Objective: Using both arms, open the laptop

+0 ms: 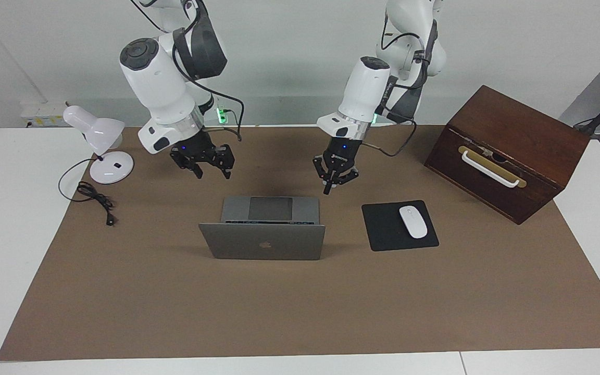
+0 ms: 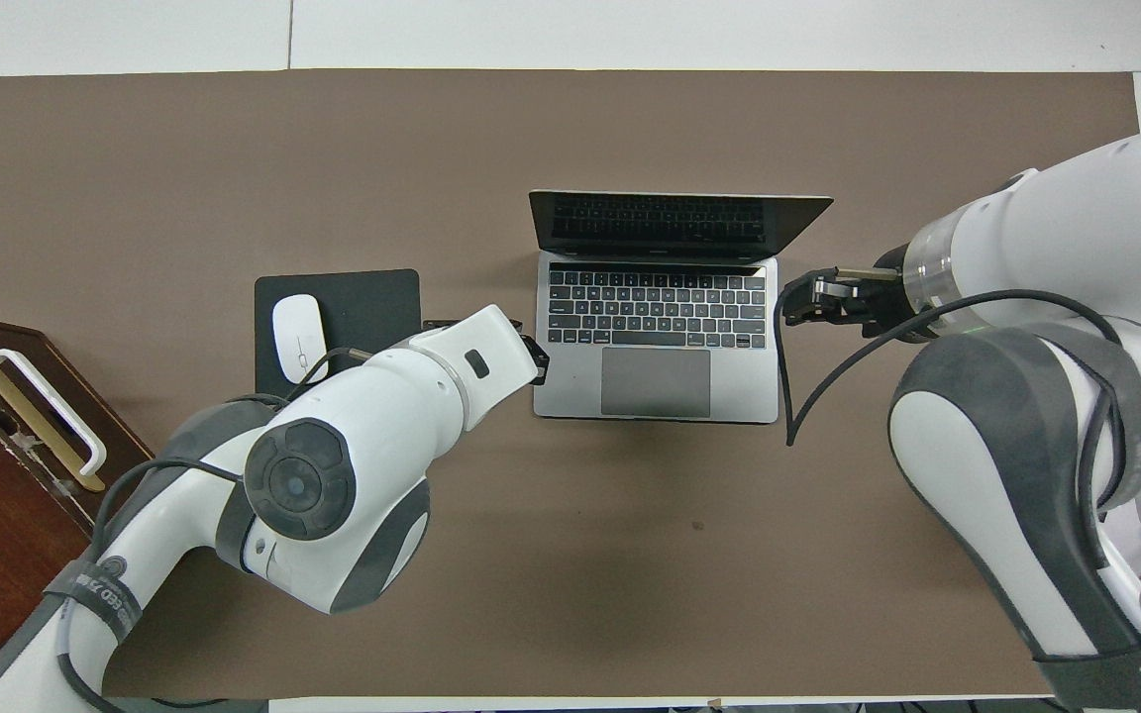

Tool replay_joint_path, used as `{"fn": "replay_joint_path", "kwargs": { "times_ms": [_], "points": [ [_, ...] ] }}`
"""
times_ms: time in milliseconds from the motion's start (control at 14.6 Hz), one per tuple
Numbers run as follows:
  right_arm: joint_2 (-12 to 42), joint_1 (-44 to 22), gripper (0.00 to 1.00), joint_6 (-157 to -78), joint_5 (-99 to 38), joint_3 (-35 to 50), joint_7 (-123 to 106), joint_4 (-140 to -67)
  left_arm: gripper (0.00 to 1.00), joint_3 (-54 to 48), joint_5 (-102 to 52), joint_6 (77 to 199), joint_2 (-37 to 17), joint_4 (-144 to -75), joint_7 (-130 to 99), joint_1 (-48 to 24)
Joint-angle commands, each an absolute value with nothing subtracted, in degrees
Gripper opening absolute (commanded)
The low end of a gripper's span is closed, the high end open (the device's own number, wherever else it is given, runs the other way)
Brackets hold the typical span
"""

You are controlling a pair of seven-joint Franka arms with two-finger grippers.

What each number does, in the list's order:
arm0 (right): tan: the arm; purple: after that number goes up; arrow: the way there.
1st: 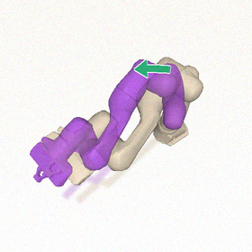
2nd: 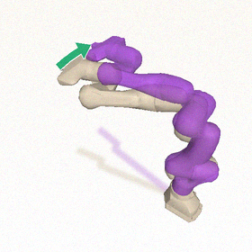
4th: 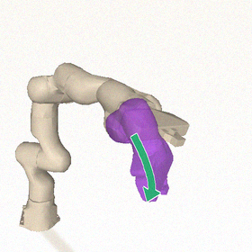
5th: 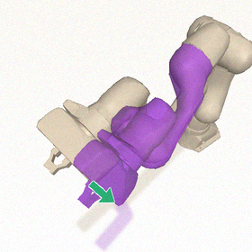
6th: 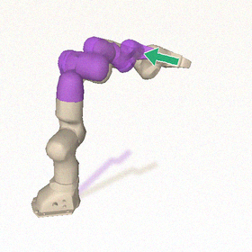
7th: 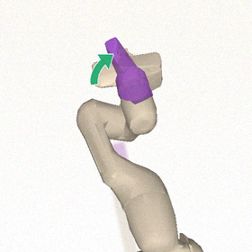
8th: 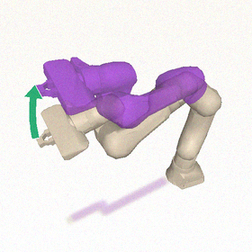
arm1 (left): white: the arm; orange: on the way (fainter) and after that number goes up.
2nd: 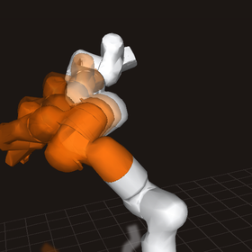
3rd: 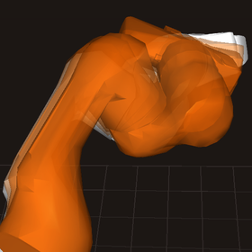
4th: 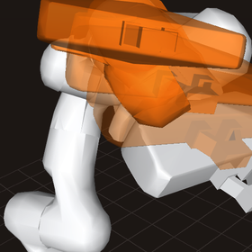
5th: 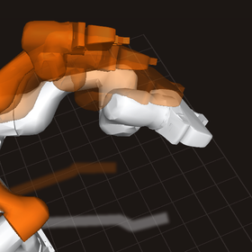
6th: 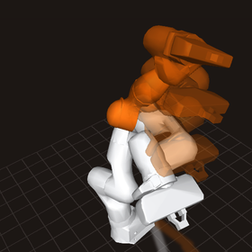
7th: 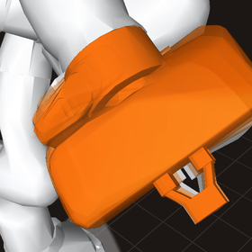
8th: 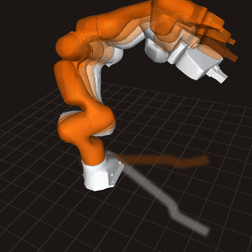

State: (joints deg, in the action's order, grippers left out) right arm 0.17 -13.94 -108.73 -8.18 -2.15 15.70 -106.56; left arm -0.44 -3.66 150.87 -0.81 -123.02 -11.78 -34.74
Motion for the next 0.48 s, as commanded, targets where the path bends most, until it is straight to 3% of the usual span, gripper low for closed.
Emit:
{"fn": "replay_joint_path", "kwargs": {
  "times_ms": [0, 275, 412],
  "points": [
    [-1.84, -12.13, 0.82, -105.92, -5.19, -1.58, 9.68, -106.96, 0.0, -0.7, -3.78, 138.21, 1.57, -117.79, -6.35, -31.13],
    [-2.11, -10.02, 0.82, -103.63, -1.16, -0.7, 5.21, -106.53, 0.0, -0.7, -3.78, 125.79, 6.23, -115.31, 1.47, -25.59],
    [-1.41, -5.39, 0.83, -101.0, -0.35, 3.31, 1.33, -103.73, 0.0, -0.7, -3.78, 121.31, 8.43, -115.31, 4.47, -23.48]
  ]
}}
